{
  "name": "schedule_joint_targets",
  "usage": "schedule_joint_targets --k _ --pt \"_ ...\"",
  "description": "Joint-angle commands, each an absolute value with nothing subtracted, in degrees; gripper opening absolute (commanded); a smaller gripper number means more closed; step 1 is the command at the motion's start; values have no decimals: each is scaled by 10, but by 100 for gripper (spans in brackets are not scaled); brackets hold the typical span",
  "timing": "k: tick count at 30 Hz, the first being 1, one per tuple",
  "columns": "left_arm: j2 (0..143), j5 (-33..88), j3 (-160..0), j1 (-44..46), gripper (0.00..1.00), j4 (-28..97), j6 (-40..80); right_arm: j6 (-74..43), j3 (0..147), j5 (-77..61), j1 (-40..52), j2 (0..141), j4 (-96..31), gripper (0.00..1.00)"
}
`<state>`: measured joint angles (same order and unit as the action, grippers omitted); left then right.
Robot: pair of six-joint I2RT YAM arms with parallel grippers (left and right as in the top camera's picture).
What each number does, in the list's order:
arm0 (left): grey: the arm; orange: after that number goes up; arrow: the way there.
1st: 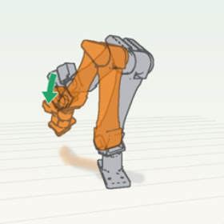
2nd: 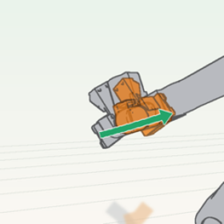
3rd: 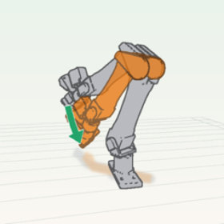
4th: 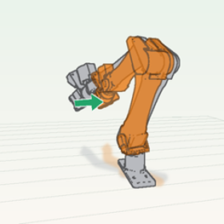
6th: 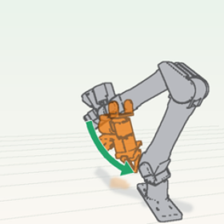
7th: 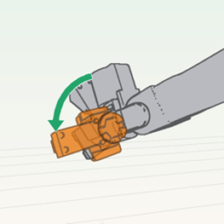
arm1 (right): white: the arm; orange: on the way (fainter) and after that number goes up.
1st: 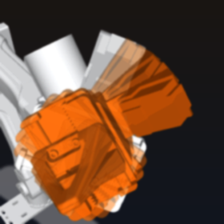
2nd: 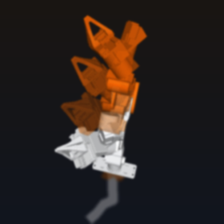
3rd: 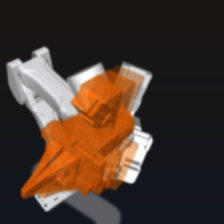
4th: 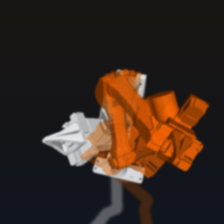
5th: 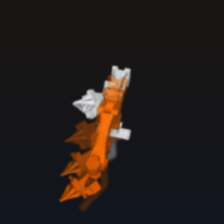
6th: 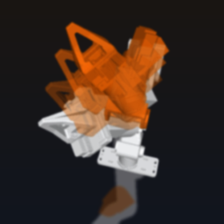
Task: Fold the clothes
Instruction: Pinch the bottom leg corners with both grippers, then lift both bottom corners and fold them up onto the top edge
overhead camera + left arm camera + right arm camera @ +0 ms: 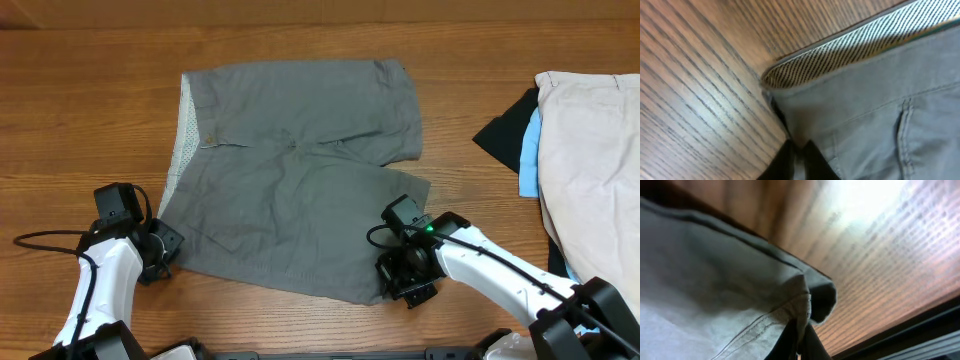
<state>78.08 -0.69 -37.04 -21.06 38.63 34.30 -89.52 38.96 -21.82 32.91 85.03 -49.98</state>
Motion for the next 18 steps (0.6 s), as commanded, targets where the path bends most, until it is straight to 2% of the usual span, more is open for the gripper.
schedule_joint_targets --k 1,3,7,16,18 --pt "785 -7 -366 -214 49 387 331 -865 387 -217 313 851 -500 4" --pt "785 -20 -366 -214 58 386 330 -865 387 -217 312 851 -500 4" --pt "785 -36 -361 -214 59 357 330 -865 387 -215 312 851 -500 4" --pt "788 -30 -331 -214 46 324 332 -854 387 -215 312 851 -495 4" --pt "788 -30 -331 -214 38 328 332 -852 387 -215 312 851 -495 4"
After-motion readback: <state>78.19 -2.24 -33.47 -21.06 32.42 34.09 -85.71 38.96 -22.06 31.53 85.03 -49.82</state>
